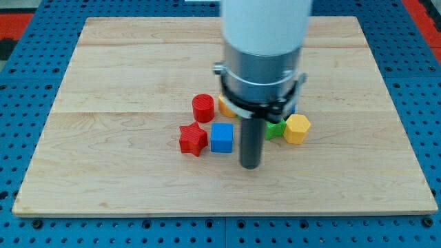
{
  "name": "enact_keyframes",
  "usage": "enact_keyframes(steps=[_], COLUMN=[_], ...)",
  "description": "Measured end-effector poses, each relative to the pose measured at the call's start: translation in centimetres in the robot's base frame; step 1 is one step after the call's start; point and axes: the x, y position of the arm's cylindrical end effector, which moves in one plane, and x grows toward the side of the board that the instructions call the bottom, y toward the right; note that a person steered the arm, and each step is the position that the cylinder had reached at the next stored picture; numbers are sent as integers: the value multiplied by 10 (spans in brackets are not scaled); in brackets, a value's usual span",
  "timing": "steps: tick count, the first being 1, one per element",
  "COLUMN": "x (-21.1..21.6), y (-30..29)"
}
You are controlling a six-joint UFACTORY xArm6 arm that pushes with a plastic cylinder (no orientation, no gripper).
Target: Keep red circle on left side of red star
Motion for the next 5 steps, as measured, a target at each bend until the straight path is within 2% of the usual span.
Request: enact_keyframes(steps=[1,2,3,5], x=[-25,-68,-93,-110], y=[22,22,22,-30])
